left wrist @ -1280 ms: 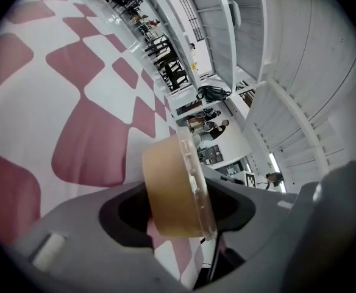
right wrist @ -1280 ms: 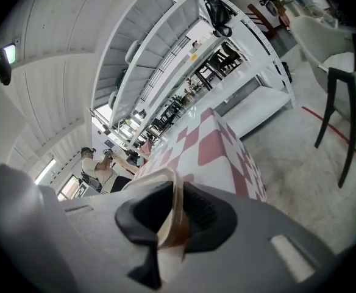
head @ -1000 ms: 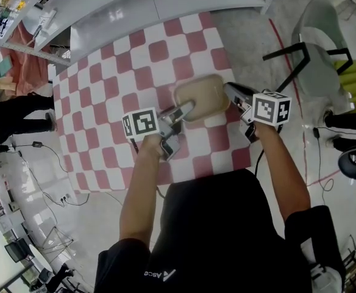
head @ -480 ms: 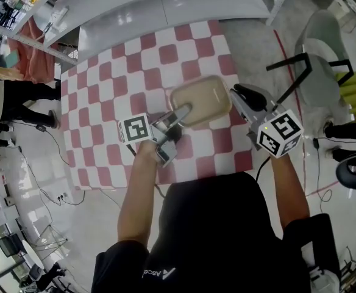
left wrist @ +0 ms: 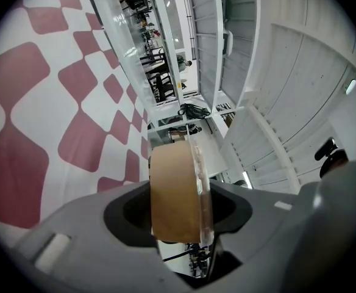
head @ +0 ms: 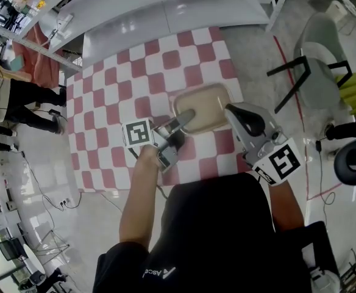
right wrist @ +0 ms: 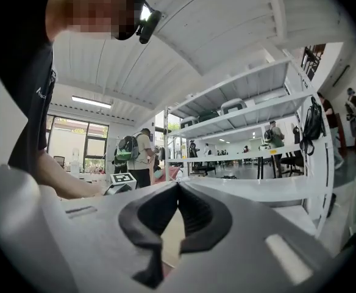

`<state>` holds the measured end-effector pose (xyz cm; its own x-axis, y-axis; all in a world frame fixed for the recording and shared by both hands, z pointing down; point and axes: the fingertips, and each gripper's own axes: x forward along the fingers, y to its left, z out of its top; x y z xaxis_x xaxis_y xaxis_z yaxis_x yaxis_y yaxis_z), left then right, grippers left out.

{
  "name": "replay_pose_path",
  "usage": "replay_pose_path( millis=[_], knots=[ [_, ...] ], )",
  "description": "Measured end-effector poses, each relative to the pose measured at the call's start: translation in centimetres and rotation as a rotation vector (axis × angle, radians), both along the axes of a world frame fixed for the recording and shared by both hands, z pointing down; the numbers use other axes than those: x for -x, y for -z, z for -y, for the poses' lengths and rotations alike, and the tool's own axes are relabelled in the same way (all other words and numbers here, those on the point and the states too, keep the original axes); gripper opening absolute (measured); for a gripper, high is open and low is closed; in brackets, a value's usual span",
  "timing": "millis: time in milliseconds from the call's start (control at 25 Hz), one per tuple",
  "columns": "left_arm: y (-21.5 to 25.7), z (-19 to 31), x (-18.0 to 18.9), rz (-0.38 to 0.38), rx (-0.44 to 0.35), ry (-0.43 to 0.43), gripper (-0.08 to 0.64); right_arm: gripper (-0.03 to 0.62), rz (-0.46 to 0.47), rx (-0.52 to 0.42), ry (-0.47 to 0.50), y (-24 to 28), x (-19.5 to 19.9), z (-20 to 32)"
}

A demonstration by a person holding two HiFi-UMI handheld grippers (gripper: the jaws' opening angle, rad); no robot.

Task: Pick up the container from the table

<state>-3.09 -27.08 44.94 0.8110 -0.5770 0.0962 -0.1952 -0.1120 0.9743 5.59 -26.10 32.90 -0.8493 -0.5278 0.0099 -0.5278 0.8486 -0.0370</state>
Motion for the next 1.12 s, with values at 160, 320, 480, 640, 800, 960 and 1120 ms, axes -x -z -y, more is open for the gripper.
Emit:
replay_pose_path(
  millis=[160, 320, 480, 640, 800, 960, 1120],
  knots=[
    [0.2, 0.1, -0.2, -0.001, -0.005, -0.006, 0.219, 0.003, 0.016, -0.017, -0.036, 0.6, -0.7, 0.0],
    [0.4, 0.1, -0.4, -0.004, -0.01, -0.008, 0.218, 0.003, 0.019, -0.018, -0.068, 0.7, -1.4, 0.5],
    [0.4, 0.2, -0.4, -0.004, -0.009, -0.007, 0.218, 0.003, 0.006, -0.019, -0.075, 0.4, -1.5, 0.5],
    [0.2, 0.2, -0.2, 0.003, -0.006, -0.005, 0.218, 0.003, -0.002, -0.016, -0.068, 0.2, -1.3, 0.2],
    [0.2, 0.1, -0.4, 0.002, -0.004, -0.005, 0.216, 0.003, 0.001, -0.017, -0.066, 0.2, -1.3, 0.1],
    [0.0, 0.1, -0.4, 0.012, -0.001, -0.01, 0.216, 0.003, 0.001, -0.016, -0.064, 0.1, -1.3, -0.1],
    [-0.1, 0.0, -0.4, 0.017, 0.003, -0.012, 0.216, 0.003, 0.0, -0.013, -0.061, 0.0, -1.4, -0.2]
  ],
)
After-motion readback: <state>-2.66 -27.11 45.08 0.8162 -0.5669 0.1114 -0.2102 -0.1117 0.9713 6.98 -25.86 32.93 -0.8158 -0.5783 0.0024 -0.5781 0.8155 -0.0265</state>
